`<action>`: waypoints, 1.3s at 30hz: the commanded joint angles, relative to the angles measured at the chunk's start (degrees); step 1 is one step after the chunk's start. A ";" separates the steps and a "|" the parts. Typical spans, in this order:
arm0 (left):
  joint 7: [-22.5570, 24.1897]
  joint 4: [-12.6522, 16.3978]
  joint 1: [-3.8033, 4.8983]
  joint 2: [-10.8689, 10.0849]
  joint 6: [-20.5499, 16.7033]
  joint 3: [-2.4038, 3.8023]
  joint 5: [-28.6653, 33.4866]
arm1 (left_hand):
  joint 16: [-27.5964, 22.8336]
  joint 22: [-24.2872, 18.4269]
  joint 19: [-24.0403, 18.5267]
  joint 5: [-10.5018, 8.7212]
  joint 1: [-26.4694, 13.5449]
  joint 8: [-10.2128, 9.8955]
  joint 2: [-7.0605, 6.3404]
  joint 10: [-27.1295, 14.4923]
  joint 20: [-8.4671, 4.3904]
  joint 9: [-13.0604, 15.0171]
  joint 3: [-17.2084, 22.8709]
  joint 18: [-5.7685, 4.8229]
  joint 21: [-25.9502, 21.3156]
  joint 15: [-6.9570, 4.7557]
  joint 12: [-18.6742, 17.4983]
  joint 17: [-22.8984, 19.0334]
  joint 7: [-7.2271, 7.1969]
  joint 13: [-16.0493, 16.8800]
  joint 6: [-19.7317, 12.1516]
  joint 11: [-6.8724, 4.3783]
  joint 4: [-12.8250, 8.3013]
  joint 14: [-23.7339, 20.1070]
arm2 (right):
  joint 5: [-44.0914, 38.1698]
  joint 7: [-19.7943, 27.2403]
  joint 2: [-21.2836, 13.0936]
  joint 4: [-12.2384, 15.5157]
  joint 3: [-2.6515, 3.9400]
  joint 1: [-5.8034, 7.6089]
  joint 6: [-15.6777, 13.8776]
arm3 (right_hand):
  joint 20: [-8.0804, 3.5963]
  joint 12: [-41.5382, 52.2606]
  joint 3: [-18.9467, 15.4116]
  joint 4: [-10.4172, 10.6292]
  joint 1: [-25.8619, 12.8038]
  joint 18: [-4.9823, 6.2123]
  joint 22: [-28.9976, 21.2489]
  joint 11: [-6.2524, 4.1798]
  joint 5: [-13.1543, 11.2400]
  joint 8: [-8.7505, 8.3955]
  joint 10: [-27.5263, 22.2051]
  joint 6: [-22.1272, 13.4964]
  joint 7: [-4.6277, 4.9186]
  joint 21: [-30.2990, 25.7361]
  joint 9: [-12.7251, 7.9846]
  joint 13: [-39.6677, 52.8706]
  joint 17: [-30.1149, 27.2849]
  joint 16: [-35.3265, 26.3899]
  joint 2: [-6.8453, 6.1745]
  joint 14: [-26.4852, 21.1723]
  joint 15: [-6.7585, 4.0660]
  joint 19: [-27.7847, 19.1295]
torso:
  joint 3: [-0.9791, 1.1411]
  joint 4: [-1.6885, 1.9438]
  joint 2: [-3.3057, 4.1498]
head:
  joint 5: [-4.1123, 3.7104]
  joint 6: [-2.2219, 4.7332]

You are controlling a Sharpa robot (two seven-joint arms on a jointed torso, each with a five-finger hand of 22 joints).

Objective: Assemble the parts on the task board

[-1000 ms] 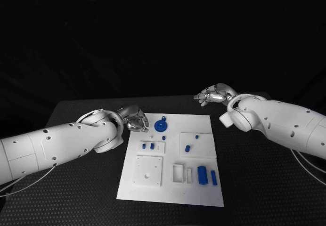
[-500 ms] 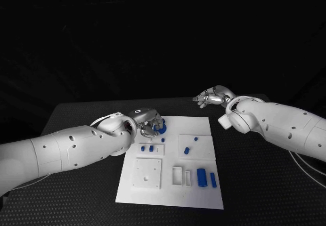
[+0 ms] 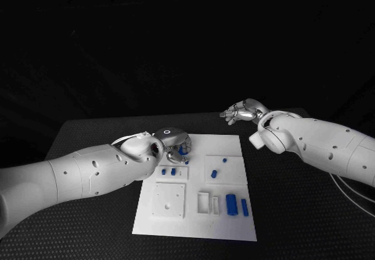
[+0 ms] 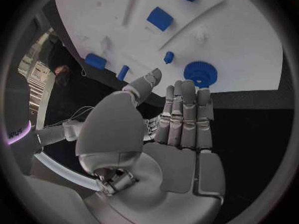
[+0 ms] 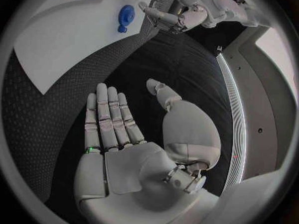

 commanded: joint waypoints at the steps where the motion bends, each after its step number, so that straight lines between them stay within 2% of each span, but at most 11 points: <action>1: 0.43 -0.88 -0.48 0.68 1.69 -0.01 -4.52 | 0.31 0.12 0.31 -0.12 -0.11 -0.55 -0.42 -0.40 -1.81 -0.46 -0.27 1.20 -0.21 0.08 -0.68 0.20 -0.40 -0.40 -0.93 0.29 -0.03 0.24 | 0.06 0.78 0.08 0.17 0.01 -0.02 0.19 | 0.30 0.22 0.12 -0.31 0.13 0.45 0.07 -0.13 0.10 0.20 -0.32 -0.36 0.82 -0.39 -0.07 -0.09 0.09 -0.30 0.23 -0.41 -0.09 -0.01 | 0.03 -0.08 -0.04 | -0.03 0.05; 4: 0.51 -1.73 -0.96 1.22 1.89 -0.02 -4.66 | 0.47 0.23 0.45 -0.11 0.08 -0.40 -0.37 -0.44 -1.81 -0.56 -0.28 1.26 -0.16 0.05 -0.72 0.39 -0.26 -0.55 -0.63 0.28 0.06 0.41 | 0.09 0.79 0.12 0.20 0.01 -0.02 0.21 | 0.30 0.23 0.11 -0.31 0.11 0.45 0.08 -0.13 0.10 0.20 -0.32 -0.36 0.82 -0.39 -0.07 -0.09 0.09 -0.30 0.23 -0.40 -0.09 0.00 | 0.00 -0.11 -0.03 | -0.07 -0.03; 11: 0.73 -2.67 -1.70 1.91 1.98 -0.01 -4.84 | 2.23 0.99 1.40 -0.04 0.56 -0.27 -0.10 -0.14 -2.04 -1.17 -0.59 1.55 0.56 -0.22 -0.66 1.70 -0.09 -1.04 -0.32 0.11 0.48 1.30 | 0.11 0.78 0.04 0.37 0.02 -0.02 0.26 | 0.31 0.23 0.10 -0.31 0.08 0.45 0.09 -0.13 0.11 0.21 -0.31 -0.36 0.82 -0.41 -0.08 -0.09 0.09 -0.30 0.24 -0.40 -0.09 0.01 | 0.01 0.08 0.00 | -0.31 -0.17; 16: 0.71 -3.28 -2.24 2.44 1.71 -0.01 -4.84 | 3.06 1.44 1.80 0.11 1.07 0.04 0.52 0.26 -2.18 -1.40 -0.43 1.71 0.95 -0.36 -0.60 2.30 0.01 -1.23 0.24 -0.05 0.64 1.51 | 0.12 0.77 0.04 0.52 0.02 -0.02 0.26 | 0.32 0.24 0.09 -0.31 0.06 0.45 0.10 -0.13 0.11 0.21 -0.31 -0.36 0.82 -0.42 -0.08 -0.10 0.09 -0.30 0.25 -0.39 -0.09 0.02 | -0.03 0.01 0.03 | -0.41 -0.29; 21: 0.72 -3.87 -2.67 2.78 1.21 0.00 -4.84 | 3.93 1.92 2.20 0.22 1.74 0.17 1.75 0.83 -2.33 -1.71 -0.09 1.84 1.34 -0.54 -0.52 2.90 0.17 -1.39 0.49 -0.19 0.73 1.80 | 0.13 0.77 0.02 0.67 0.02 -0.02 0.32 | 0.33 0.24 0.08 -0.31 0.04 0.46 0.11 -0.13 0.12 0.21 -0.31 -0.36 0.83 -0.43 -0.09 -0.10 0.09 -0.30 0.25 -0.39 -0.09 0.03 | -0.04 0.01 0.05 | -0.50 -0.36; 24: 1.08 -4.06 -2.78 2.78 -0.45 0.00 -4.41 | 4.24 2.13 2.28 0.27 2.02 0.26 2.78 1.12 -2.37 -1.88 0.19 1.87 1.44 -0.60 -0.50 3.14 0.38 -1.48 0.65 -0.26 0.88 1.81 | 0.14 0.77 0.02 0.74 0.02 -0.02 0.35 | 0.33 0.24 0.07 -0.31 0.03 0.46 0.11 -0.13 0.13 0.21 -0.31 -0.36 0.83 -0.44 -0.09 -0.10 0.09 -0.29 0.25 -0.39 -0.09 0.03 | -0.03 0.05 -0.01 | -0.58 -0.48; 32: 0.88 -4.62 -2.79 2.64 0.80 0.00 -4.23 | 4.64 2.41 2.46 0.28 2.16 0.37 4.76 1.56 -2.43 -2.24 0.58 1.90 1.48 -0.65 -0.55 3.44 0.87 -1.69 0.86 -0.32 1.25 1.87 | 0.15 0.73 -0.06 0.80 0.02 -0.02 0.35 | 0.34 0.25 0.06 -0.32 0.00 0.47 0.13 -0.13 0.14 0.22 -0.31 -0.36 0.83 -0.47 -0.09 -0.10 0.09 -0.30 0.25 -0.39 -0.09 0.04 | 0.00 0.14 -0.03 | -0.79 -0.55; 39: 0.55 -4.77 -2.79 2.85 2.19 0.00 -4.23 | 4.72 2.50 2.45 0.29 2.41 0.38 4.97 1.62 -2.46 -2.38 0.66 1.93 1.46 -0.66 -0.59 3.52 1.00 -1.77 0.89 -0.32 1.05 1.87 | 0.15 0.72 -0.02 0.80 0.02 -0.02 0.34 | 0.34 0.25 0.05 -0.34 -0.02 0.47 0.14 -0.13 0.15 0.22 -0.31 -0.36 0.83 -0.49 -0.10 -0.10 0.09 -0.29 0.24 -0.39 -0.09 0.05 | -0.04 0.10 -0.04 | -0.79 -0.59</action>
